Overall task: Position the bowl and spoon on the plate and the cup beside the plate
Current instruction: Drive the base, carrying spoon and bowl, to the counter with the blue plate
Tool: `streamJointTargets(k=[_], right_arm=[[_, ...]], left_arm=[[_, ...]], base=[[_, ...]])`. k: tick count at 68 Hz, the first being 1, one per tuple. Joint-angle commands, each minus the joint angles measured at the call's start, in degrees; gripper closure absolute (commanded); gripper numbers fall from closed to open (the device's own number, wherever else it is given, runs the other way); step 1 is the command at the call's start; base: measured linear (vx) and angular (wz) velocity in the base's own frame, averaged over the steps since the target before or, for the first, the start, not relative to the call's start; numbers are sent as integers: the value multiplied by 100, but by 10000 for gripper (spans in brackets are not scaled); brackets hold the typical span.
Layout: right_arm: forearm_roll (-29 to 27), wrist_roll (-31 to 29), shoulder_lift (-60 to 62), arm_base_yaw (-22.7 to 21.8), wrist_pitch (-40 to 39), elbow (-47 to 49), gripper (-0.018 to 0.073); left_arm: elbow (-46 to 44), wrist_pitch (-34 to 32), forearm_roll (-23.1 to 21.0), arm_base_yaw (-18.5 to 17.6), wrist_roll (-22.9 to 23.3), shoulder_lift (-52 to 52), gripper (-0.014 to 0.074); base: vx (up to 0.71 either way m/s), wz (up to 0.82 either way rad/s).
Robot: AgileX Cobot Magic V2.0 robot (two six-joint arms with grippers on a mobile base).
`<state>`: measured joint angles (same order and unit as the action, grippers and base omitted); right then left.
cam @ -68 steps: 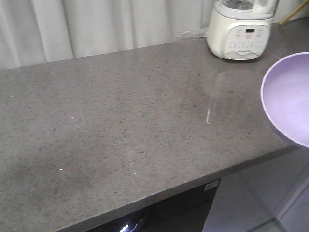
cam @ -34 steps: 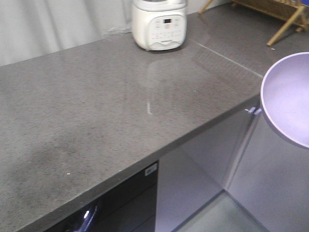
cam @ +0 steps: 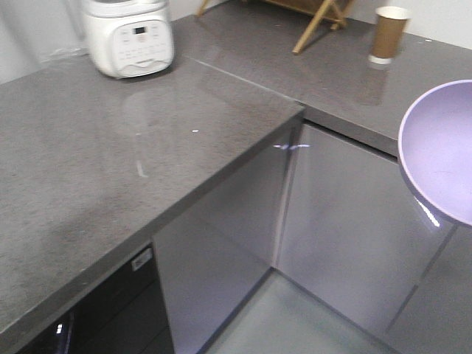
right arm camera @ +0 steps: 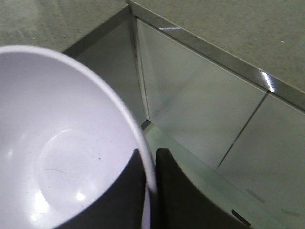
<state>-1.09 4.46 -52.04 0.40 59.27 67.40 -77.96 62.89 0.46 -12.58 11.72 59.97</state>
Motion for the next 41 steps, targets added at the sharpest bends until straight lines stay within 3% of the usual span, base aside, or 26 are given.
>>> streamJointTargets(k=[1,41], right_arm=[[3,-13,28,-20,-366,155,565],[3,-13,28,-20,-366,155,565]], left_arm=[[-156,-315,-46,-29,-5,-85,603],[-156,-315,-46,-29,-5,-85,603]], base=[[-3,-51],[-1,-46]])
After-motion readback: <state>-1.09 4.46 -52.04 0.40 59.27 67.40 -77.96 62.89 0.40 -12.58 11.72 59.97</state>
